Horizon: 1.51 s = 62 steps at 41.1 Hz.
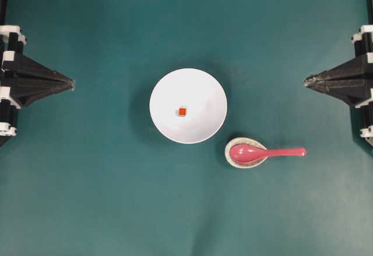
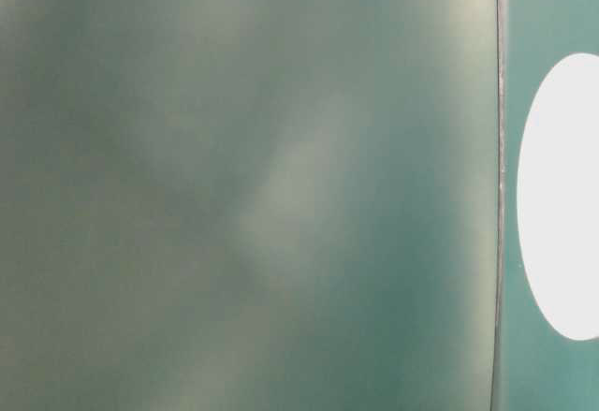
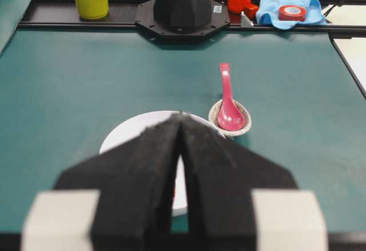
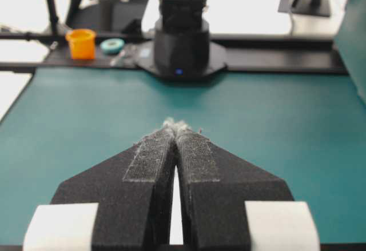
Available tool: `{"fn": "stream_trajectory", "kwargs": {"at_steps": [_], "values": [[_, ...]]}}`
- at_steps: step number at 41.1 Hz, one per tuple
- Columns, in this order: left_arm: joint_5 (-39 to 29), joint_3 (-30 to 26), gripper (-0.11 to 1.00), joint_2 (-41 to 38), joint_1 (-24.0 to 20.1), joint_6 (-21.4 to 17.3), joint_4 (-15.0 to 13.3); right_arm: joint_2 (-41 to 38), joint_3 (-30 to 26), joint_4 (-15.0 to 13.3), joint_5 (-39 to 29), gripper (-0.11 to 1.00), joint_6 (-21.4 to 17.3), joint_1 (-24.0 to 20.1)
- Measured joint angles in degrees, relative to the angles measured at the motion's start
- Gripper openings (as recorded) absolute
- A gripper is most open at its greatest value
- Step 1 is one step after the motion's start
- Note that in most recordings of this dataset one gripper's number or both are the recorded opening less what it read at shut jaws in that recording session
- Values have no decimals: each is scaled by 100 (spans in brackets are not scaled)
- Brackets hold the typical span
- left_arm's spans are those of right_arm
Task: Grip the spoon and scoop the red block from the bowl with right arm.
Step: 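Move the right gripper toward the pink spoon handle in the spoon rest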
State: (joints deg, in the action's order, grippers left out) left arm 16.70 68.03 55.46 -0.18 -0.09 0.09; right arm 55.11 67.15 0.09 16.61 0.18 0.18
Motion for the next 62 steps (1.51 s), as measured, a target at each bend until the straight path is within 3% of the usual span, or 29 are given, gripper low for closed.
{"fn": "stream_trajectory", "kwargs": {"at_steps": [10, 33, 47, 62], "values": [[-1187, -193, 0, -9, 193, 62, 0, -70, 0, 62, -123, 0, -149, 0], [-1767, -202, 0, -18, 255, 70, 9, -70, 0, 79, -141, 1, -431, -53], [-1819, -211, 0, 35, 255, 44, 0, -70, 0, 70, -501, 38, -466, -53], [-2145, -211, 0, 0, 264, 44, 18, -97, -9, 105, -527, 43, -536, -70]]}}
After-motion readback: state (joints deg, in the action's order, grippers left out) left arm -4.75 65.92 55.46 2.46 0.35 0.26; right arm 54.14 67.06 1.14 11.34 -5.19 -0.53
